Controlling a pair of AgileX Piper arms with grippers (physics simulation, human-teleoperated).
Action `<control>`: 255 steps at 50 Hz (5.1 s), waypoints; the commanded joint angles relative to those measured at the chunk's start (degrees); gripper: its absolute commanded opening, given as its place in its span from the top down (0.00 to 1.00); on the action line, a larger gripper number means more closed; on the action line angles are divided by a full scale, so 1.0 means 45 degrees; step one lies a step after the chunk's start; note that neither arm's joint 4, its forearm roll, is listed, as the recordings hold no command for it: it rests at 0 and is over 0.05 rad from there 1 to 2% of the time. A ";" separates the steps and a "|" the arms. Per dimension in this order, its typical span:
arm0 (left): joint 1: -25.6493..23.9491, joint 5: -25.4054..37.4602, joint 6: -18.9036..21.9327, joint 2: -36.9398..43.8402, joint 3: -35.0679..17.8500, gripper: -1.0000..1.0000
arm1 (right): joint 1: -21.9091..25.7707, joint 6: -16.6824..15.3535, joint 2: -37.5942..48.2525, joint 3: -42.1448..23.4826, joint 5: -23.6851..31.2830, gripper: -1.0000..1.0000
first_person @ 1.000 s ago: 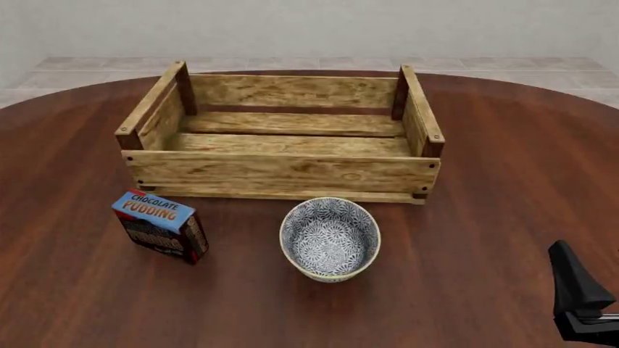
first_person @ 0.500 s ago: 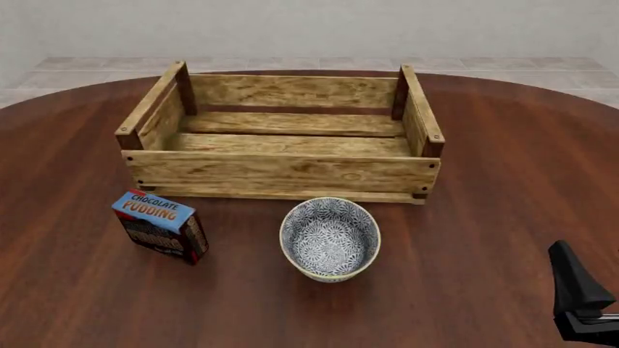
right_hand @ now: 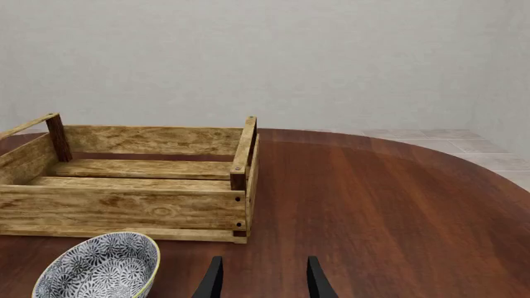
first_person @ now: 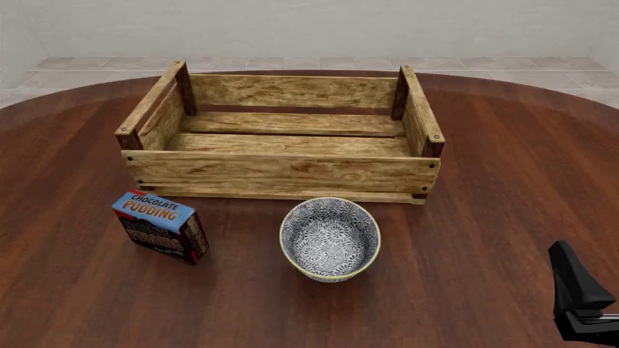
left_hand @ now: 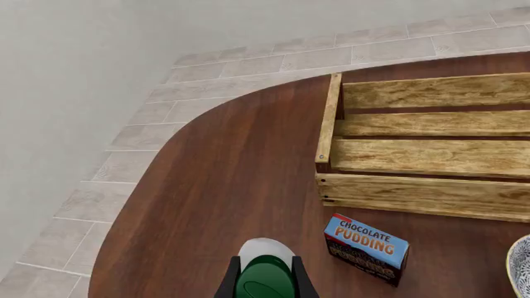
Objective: Pick up the salad dressing and put it in the tray.
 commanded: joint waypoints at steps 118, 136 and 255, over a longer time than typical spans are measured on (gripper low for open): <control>-0.7875 -0.5895 0.0260 1.5294 -0.8545 1.00 | 0.0001 0.0000 -0.0001 0.0000 -0.0002 0.00; -0.7719 -0.8090 0.0337 1.6519 -0.7519 1.00 | 0.0000 -0.0001 0.0001 0.0000 0.0001 0.00; -0.6783 -1.0601 0.0012 2.2883 -0.9078 1.00 | 0.0000 -0.0002 0.0000 0.0000 0.0000 0.00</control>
